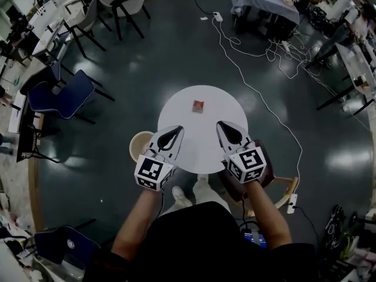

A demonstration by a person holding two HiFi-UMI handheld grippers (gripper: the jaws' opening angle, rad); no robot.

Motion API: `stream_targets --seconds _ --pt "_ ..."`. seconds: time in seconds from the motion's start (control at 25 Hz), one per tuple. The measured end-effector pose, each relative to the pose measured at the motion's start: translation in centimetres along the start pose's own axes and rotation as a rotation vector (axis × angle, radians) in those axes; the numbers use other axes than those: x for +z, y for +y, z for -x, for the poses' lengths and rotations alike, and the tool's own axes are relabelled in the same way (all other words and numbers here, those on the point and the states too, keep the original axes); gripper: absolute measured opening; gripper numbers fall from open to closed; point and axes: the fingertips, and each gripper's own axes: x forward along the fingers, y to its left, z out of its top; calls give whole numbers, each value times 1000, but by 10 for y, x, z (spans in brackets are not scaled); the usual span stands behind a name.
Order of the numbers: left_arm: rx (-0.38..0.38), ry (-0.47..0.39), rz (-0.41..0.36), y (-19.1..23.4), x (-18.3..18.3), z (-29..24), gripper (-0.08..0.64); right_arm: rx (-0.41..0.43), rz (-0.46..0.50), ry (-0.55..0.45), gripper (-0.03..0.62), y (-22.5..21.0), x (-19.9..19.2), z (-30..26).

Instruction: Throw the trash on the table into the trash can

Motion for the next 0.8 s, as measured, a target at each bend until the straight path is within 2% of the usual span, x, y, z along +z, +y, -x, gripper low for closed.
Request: stream_targets --seconds 0.28,0.8 --pt "-5 62 17 13 -29 -54 15 15 -29 44 17 -41 -21 -29" --pt "-53 169 -18 31 -85 -145 15 19 -94 129 17 -98 -70 -68"
